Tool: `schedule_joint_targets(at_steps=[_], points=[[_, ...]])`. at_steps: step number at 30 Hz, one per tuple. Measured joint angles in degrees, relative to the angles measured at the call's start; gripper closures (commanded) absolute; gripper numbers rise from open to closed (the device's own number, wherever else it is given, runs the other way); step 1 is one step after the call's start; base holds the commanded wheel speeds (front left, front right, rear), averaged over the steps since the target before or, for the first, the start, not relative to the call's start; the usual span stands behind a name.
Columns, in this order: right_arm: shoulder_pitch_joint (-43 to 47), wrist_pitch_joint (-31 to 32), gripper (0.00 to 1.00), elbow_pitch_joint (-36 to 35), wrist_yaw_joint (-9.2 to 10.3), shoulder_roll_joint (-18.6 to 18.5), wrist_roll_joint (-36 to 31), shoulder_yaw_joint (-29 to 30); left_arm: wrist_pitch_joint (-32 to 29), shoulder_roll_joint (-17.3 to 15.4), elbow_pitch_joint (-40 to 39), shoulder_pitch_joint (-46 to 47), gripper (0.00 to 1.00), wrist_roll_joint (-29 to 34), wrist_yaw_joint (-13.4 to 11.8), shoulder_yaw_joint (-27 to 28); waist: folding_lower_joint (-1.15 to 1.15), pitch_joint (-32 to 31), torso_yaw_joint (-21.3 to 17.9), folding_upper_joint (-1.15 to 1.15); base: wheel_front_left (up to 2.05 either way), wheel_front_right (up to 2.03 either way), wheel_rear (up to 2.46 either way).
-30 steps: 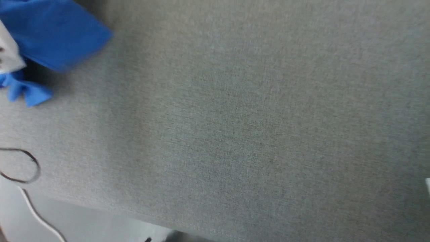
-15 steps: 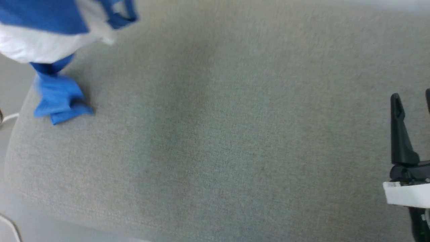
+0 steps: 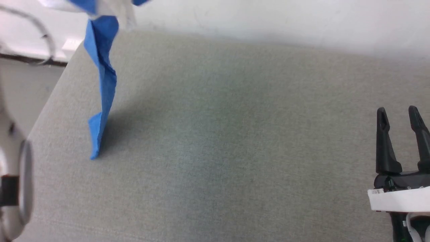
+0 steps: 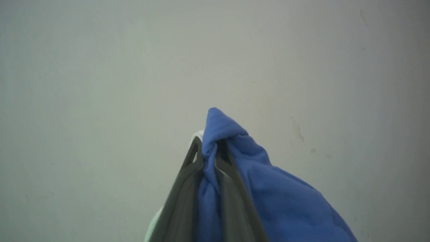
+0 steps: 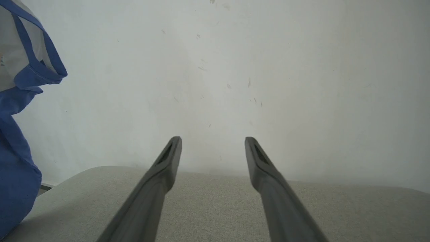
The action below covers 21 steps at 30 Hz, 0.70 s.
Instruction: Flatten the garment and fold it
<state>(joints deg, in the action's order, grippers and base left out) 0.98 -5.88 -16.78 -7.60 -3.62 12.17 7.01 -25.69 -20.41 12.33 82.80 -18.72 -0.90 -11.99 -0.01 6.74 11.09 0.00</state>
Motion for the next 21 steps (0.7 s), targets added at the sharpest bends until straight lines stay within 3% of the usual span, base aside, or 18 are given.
schedule_joint_targets(at_steps=[13,21], points=[[0.8,-1.3,0.00,2.1,0.00,0.5,0.2,2.3,3.6,14.4,8.9,9.4,1.00,-7.6,-1.2,-1.3,0.00,-3.9,-5.4,0.00,0.00,0.00,0.00],[0.9,-1.9,0.00,2.4,0.00,0.5,1.2,4.9,6.6,17.2,10.2,8.6,1.00,-14.1,-1.7,-5.2,0.01,-3.5,-8.5,0.00,0.00,0.00,0.00]])
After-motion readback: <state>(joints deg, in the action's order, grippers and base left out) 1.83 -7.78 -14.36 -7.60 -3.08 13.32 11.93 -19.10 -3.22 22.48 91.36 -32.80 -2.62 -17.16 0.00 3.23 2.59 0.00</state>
